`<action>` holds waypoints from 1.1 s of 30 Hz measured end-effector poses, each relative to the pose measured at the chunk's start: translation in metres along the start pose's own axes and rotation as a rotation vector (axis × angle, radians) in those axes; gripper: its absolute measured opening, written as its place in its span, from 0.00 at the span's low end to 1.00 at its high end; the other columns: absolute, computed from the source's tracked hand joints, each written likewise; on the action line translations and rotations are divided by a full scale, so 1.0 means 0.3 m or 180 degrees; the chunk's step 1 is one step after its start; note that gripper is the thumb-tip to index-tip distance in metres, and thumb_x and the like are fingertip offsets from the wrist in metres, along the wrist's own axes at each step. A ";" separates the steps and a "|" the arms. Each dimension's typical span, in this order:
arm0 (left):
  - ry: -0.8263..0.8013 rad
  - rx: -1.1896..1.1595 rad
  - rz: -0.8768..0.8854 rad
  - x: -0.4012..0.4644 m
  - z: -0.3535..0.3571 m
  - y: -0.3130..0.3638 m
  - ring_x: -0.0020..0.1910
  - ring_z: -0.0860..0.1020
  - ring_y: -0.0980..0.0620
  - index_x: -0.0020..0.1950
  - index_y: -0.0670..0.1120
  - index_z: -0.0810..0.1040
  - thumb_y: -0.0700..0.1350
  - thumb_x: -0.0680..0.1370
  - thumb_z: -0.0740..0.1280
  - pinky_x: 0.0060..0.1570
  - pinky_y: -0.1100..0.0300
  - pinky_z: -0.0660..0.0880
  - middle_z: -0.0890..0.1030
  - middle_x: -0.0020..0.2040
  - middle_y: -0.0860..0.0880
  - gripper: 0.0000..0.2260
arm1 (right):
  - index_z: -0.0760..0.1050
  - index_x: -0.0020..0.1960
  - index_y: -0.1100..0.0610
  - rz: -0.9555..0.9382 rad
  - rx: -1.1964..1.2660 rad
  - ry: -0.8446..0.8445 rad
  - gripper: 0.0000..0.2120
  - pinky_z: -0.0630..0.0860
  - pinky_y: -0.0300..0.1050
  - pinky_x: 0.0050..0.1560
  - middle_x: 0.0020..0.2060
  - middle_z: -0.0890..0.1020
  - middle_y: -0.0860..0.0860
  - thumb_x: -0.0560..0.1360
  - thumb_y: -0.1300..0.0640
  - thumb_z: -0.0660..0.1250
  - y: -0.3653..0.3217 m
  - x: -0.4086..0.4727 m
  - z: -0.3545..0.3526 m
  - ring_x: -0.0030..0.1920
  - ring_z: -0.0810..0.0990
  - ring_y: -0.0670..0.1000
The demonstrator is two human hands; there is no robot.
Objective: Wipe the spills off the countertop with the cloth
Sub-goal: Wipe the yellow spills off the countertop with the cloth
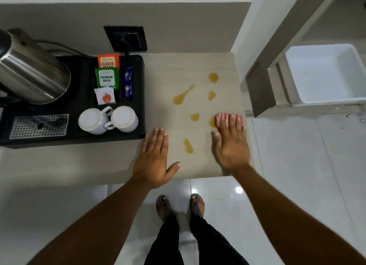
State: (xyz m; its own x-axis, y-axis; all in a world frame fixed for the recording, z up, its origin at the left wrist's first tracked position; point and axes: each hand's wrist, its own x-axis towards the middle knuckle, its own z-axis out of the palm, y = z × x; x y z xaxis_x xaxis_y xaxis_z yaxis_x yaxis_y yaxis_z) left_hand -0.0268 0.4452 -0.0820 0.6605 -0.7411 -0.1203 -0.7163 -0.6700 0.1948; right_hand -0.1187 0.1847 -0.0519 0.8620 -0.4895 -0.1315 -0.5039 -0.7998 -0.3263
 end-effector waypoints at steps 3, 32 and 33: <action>0.0040 0.0022 -0.0037 -0.011 0.003 -0.004 0.84 0.49 0.39 0.83 0.36 0.53 0.69 0.79 0.53 0.81 0.37 0.50 0.54 0.84 0.37 0.45 | 0.43 0.81 0.53 0.0140 -0.0033 -0.0121 0.31 0.44 0.57 0.79 0.81 0.45 0.54 0.83 0.40 0.40 0.023 -0.096 0.008 0.80 0.39 0.54; -0.0050 -0.0089 -0.0089 -0.011 -0.023 -0.001 0.84 0.47 0.40 0.83 0.38 0.50 0.69 0.79 0.55 0.81 0.39 0.51 0.52 0.84 0.38 0.45 | 0.56 0.79 0.51 -0.0798 -0.0248 -0.0279 0.39 0.41 0.58 0.78 0.80 0.55 0.57 0.76 0.30 0.44 -0.242 0.785 -0.034 0.79 0.46 0.62; -0.0047 -0.0096 -0.0091 -0.009 -0.023 0.001 0.84 0.47 0.40 0.83 0.38 0.51 0.69 0.79 0.55 0.81 0.38 0.51 0.52 0.84 0.38 0.45 | 0.56 0.79 0.51 -0.1010 -0.0286 -0.0306 0.38 0.42 0.58 0.78 0.80 0.55 0.58 0.77 0.30 0.45 -0.269 0.763 -0.013 0.79 0.46 0.62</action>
State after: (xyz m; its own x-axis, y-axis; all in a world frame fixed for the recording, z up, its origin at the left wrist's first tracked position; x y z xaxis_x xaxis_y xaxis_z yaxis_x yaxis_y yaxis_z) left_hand -0.0273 0.4473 -0.0749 0.6770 -0.7224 -0.1406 -0.6900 -0.6895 0.2203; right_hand 0.1191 0.1358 -0.0521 0.9757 -0.1798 -0.1256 -0.2088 -0.9364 -0.2819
